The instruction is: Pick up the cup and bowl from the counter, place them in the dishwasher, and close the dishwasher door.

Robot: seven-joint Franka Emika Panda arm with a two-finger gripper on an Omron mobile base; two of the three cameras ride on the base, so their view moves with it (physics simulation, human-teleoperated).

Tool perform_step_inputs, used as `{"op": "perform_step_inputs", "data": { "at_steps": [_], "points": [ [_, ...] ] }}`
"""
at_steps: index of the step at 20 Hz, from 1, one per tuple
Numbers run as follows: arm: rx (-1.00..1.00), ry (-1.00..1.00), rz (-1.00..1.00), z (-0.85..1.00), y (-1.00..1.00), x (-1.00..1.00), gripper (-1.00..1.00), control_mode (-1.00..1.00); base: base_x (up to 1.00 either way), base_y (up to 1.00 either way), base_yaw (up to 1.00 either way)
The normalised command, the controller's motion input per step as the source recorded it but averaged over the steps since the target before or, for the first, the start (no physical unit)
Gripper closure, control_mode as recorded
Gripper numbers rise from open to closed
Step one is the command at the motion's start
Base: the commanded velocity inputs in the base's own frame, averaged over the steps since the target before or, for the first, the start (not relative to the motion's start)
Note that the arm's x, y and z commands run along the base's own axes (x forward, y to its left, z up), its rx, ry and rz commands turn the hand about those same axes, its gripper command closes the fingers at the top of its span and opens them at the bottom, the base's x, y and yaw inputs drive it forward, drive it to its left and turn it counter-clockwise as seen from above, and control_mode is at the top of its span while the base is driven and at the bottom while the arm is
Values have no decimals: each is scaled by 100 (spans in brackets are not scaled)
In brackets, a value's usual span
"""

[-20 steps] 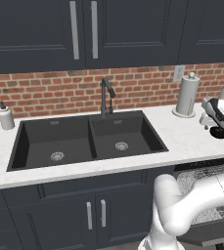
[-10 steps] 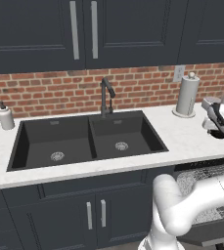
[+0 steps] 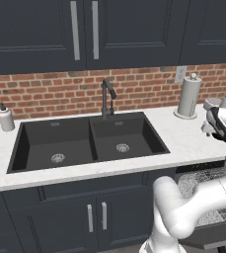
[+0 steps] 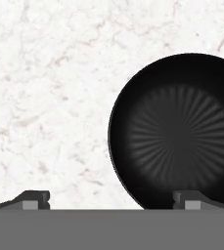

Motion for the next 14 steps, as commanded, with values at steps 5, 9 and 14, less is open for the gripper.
{"op": "perform_step_inputs", "data": {
  "at_steps": [5,9,14],
  "points": [
    [0,0,3,-8,-9,16,-100,-100,0,0,0],
    [0,0,11,0,-13,3,-100,-100,0,0,0],
    [0,0,8,0,-7,0,-100,-100,0,0,0]
  ]
}}
